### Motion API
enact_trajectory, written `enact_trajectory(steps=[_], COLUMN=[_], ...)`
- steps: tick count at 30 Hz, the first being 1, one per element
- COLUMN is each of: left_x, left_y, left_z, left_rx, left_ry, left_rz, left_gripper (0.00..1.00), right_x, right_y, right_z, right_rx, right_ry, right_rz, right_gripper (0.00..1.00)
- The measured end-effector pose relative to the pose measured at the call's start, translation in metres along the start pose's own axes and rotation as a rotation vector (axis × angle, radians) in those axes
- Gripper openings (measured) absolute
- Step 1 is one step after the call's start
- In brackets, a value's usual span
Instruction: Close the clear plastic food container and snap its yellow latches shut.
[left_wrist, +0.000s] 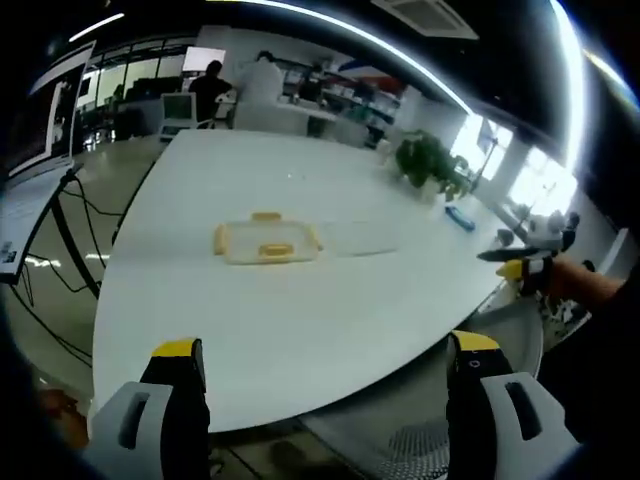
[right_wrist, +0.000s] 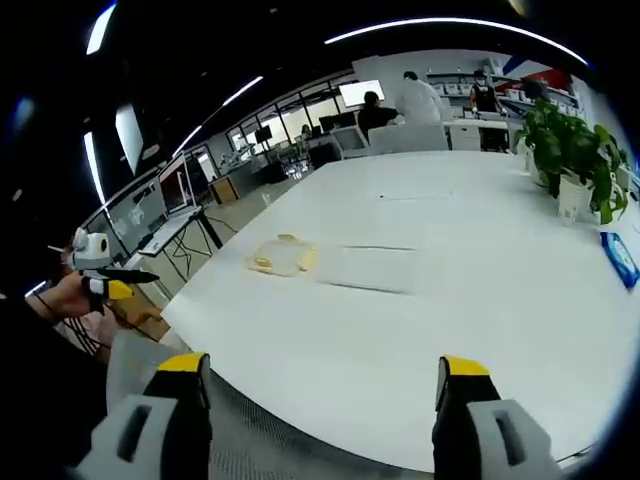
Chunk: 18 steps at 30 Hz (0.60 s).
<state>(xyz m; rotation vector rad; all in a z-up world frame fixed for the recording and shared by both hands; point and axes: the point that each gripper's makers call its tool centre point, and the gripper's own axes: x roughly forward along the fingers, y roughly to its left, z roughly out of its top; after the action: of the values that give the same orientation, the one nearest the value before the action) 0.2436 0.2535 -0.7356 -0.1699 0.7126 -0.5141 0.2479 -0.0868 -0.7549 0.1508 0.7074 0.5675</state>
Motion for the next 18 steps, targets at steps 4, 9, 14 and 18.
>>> enact_trajectory(steps=[4, 9, 14, 18], left_x=[-0.001, -0.003, -0.005, -0.008], left_y=[0.0, 0.006, 0.011, 0.016], left_z=[-0.001, -0.001, 0.0, 0.0], left_rx=[0.0, -0.005, -0.003, -0.008], left_ry=[0.004, 0.0, -0.003, -0.011], left_rz=[0.004, 0.019, 0.02, 0.024], left_gripper=[0.99, 0.99, 0.99, 0.99], right_x=[0.0, 0.0, 0.0, -0.002], right_y=[0.0, 0.0, 0.0, 0.005], right_z=[-0.001, 0.003, 0.002, 0.002], right_rx=[-0.001, 0.003, -0.002, -0.004], right_ry=[0.002, -0.021, -0.019, -0.018], right_rz=[0.0, -0.006, -0.016, -0.019], right_gripper=[0.94, 0.94, 0.94, 0.94])
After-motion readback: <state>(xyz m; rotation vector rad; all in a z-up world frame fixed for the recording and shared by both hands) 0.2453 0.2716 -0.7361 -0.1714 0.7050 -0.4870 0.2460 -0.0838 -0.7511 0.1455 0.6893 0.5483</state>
